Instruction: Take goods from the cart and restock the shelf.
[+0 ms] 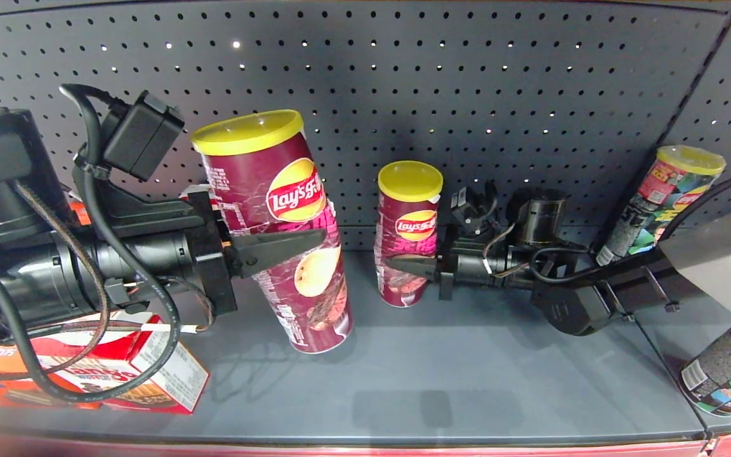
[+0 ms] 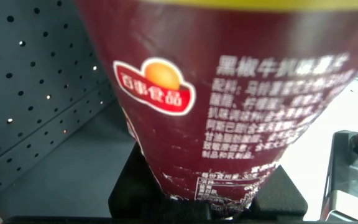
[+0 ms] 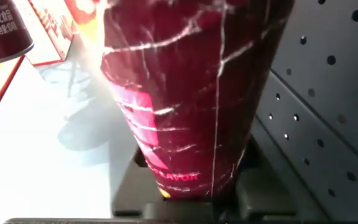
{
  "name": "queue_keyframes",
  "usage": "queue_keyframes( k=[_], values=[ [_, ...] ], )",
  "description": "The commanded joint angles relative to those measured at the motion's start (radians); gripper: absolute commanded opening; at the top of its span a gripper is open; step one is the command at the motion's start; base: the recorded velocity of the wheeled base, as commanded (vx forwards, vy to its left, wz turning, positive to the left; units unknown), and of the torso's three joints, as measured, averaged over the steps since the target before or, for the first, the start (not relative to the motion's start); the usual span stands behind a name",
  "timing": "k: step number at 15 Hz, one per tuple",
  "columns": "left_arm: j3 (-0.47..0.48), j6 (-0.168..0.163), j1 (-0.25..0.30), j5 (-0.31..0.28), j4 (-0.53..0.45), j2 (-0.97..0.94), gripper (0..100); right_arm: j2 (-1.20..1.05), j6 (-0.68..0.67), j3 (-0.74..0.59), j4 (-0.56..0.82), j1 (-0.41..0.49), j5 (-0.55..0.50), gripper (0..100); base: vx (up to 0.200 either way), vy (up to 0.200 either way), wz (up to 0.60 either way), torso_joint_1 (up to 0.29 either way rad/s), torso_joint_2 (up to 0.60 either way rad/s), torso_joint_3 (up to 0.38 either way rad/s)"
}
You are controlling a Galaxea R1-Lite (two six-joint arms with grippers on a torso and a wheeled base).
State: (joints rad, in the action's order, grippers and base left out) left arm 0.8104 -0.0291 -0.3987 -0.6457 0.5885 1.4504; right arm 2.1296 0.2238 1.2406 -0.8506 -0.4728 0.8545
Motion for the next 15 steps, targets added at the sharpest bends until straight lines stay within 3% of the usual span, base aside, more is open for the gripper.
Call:
queue_keyframes(
  k=[1,3,6,11,15],
  values=[
    [0.0,0.0,0.0,0.0,0.001,0.001,0,-0.01,0.0,-0.009,0.002,-0.001,-0.002,0,0.0,0.0,0.0,0.0,0.0,0.0],
    [-0.004,-0.002,0.0,0.0,0.001,0.001,0,-0.023,0.0,-0.026,0.002,-0.003,-0.003,0,0.0,0.0,0.0,0.0,0.0,0.0],
    [-0.004,-0.002,0.001,0.0,0.001,-0.004,0,-0.082,-0.004,-0.07,-0.005,-0.02,-0.092,0,0.0,0.0,0.0,0.0,0.0,0.0],
    [-0.004,-0.002,0.001,0.0,0.001,-0.004,0,-0.272,-0.027,-0.293,-0.065,-0.087,-0.104,0,0.0,0.0,0.0,0.0,0.0,0.0],
    [-0.005,0.0,0.009,0.0,-0.001,-0.002,0,-0.382,-0.104,-0.475,-0.171,-0.195,-0.27,0,0.0,0.0,0.0,0.0,0.0,0.0]
  ],
)
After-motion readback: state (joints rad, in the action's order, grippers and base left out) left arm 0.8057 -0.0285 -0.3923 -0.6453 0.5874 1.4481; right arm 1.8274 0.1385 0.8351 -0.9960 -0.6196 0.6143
